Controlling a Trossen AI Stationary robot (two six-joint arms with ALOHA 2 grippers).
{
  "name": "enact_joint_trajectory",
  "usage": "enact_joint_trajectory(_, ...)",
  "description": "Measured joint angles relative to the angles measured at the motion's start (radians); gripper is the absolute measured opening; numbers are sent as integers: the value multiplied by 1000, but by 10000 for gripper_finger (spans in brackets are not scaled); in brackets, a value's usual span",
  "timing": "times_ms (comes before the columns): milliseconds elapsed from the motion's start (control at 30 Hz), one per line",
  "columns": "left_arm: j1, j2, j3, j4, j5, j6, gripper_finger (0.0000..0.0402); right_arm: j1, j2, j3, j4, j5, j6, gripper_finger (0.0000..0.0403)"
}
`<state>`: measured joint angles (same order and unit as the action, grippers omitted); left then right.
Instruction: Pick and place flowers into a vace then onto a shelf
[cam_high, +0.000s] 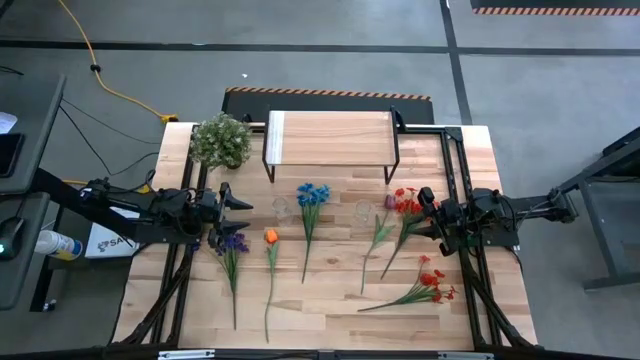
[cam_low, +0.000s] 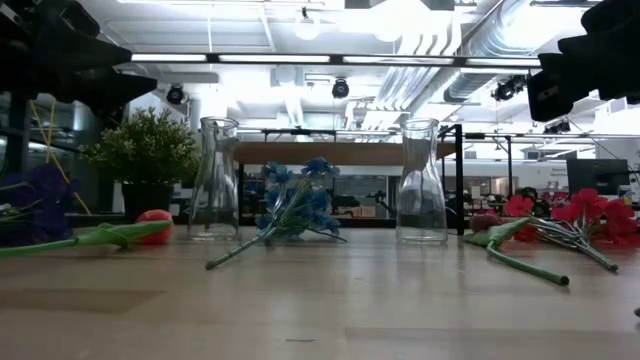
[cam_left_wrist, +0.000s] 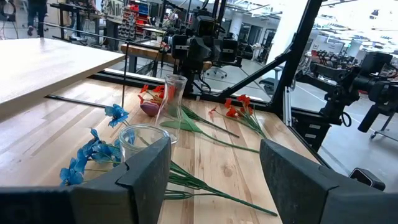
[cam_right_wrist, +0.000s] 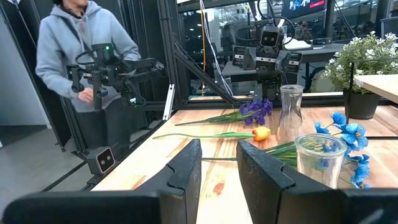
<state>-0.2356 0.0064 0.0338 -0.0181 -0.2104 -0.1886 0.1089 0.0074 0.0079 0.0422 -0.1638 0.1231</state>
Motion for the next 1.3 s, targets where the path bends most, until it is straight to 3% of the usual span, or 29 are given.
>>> enact_joint_trajectory(900,0,0,0,0,-1,0,278,0,0,0,0,0,0,94)
enact_joint_trajectory(1067,0,0,0,12,-66,-5,278,0,0,0,0,0,0,94)
enact_joint_trajectory(1300,0,0,0,51,-69,-205,278,0,0,0,1,1,0,94)
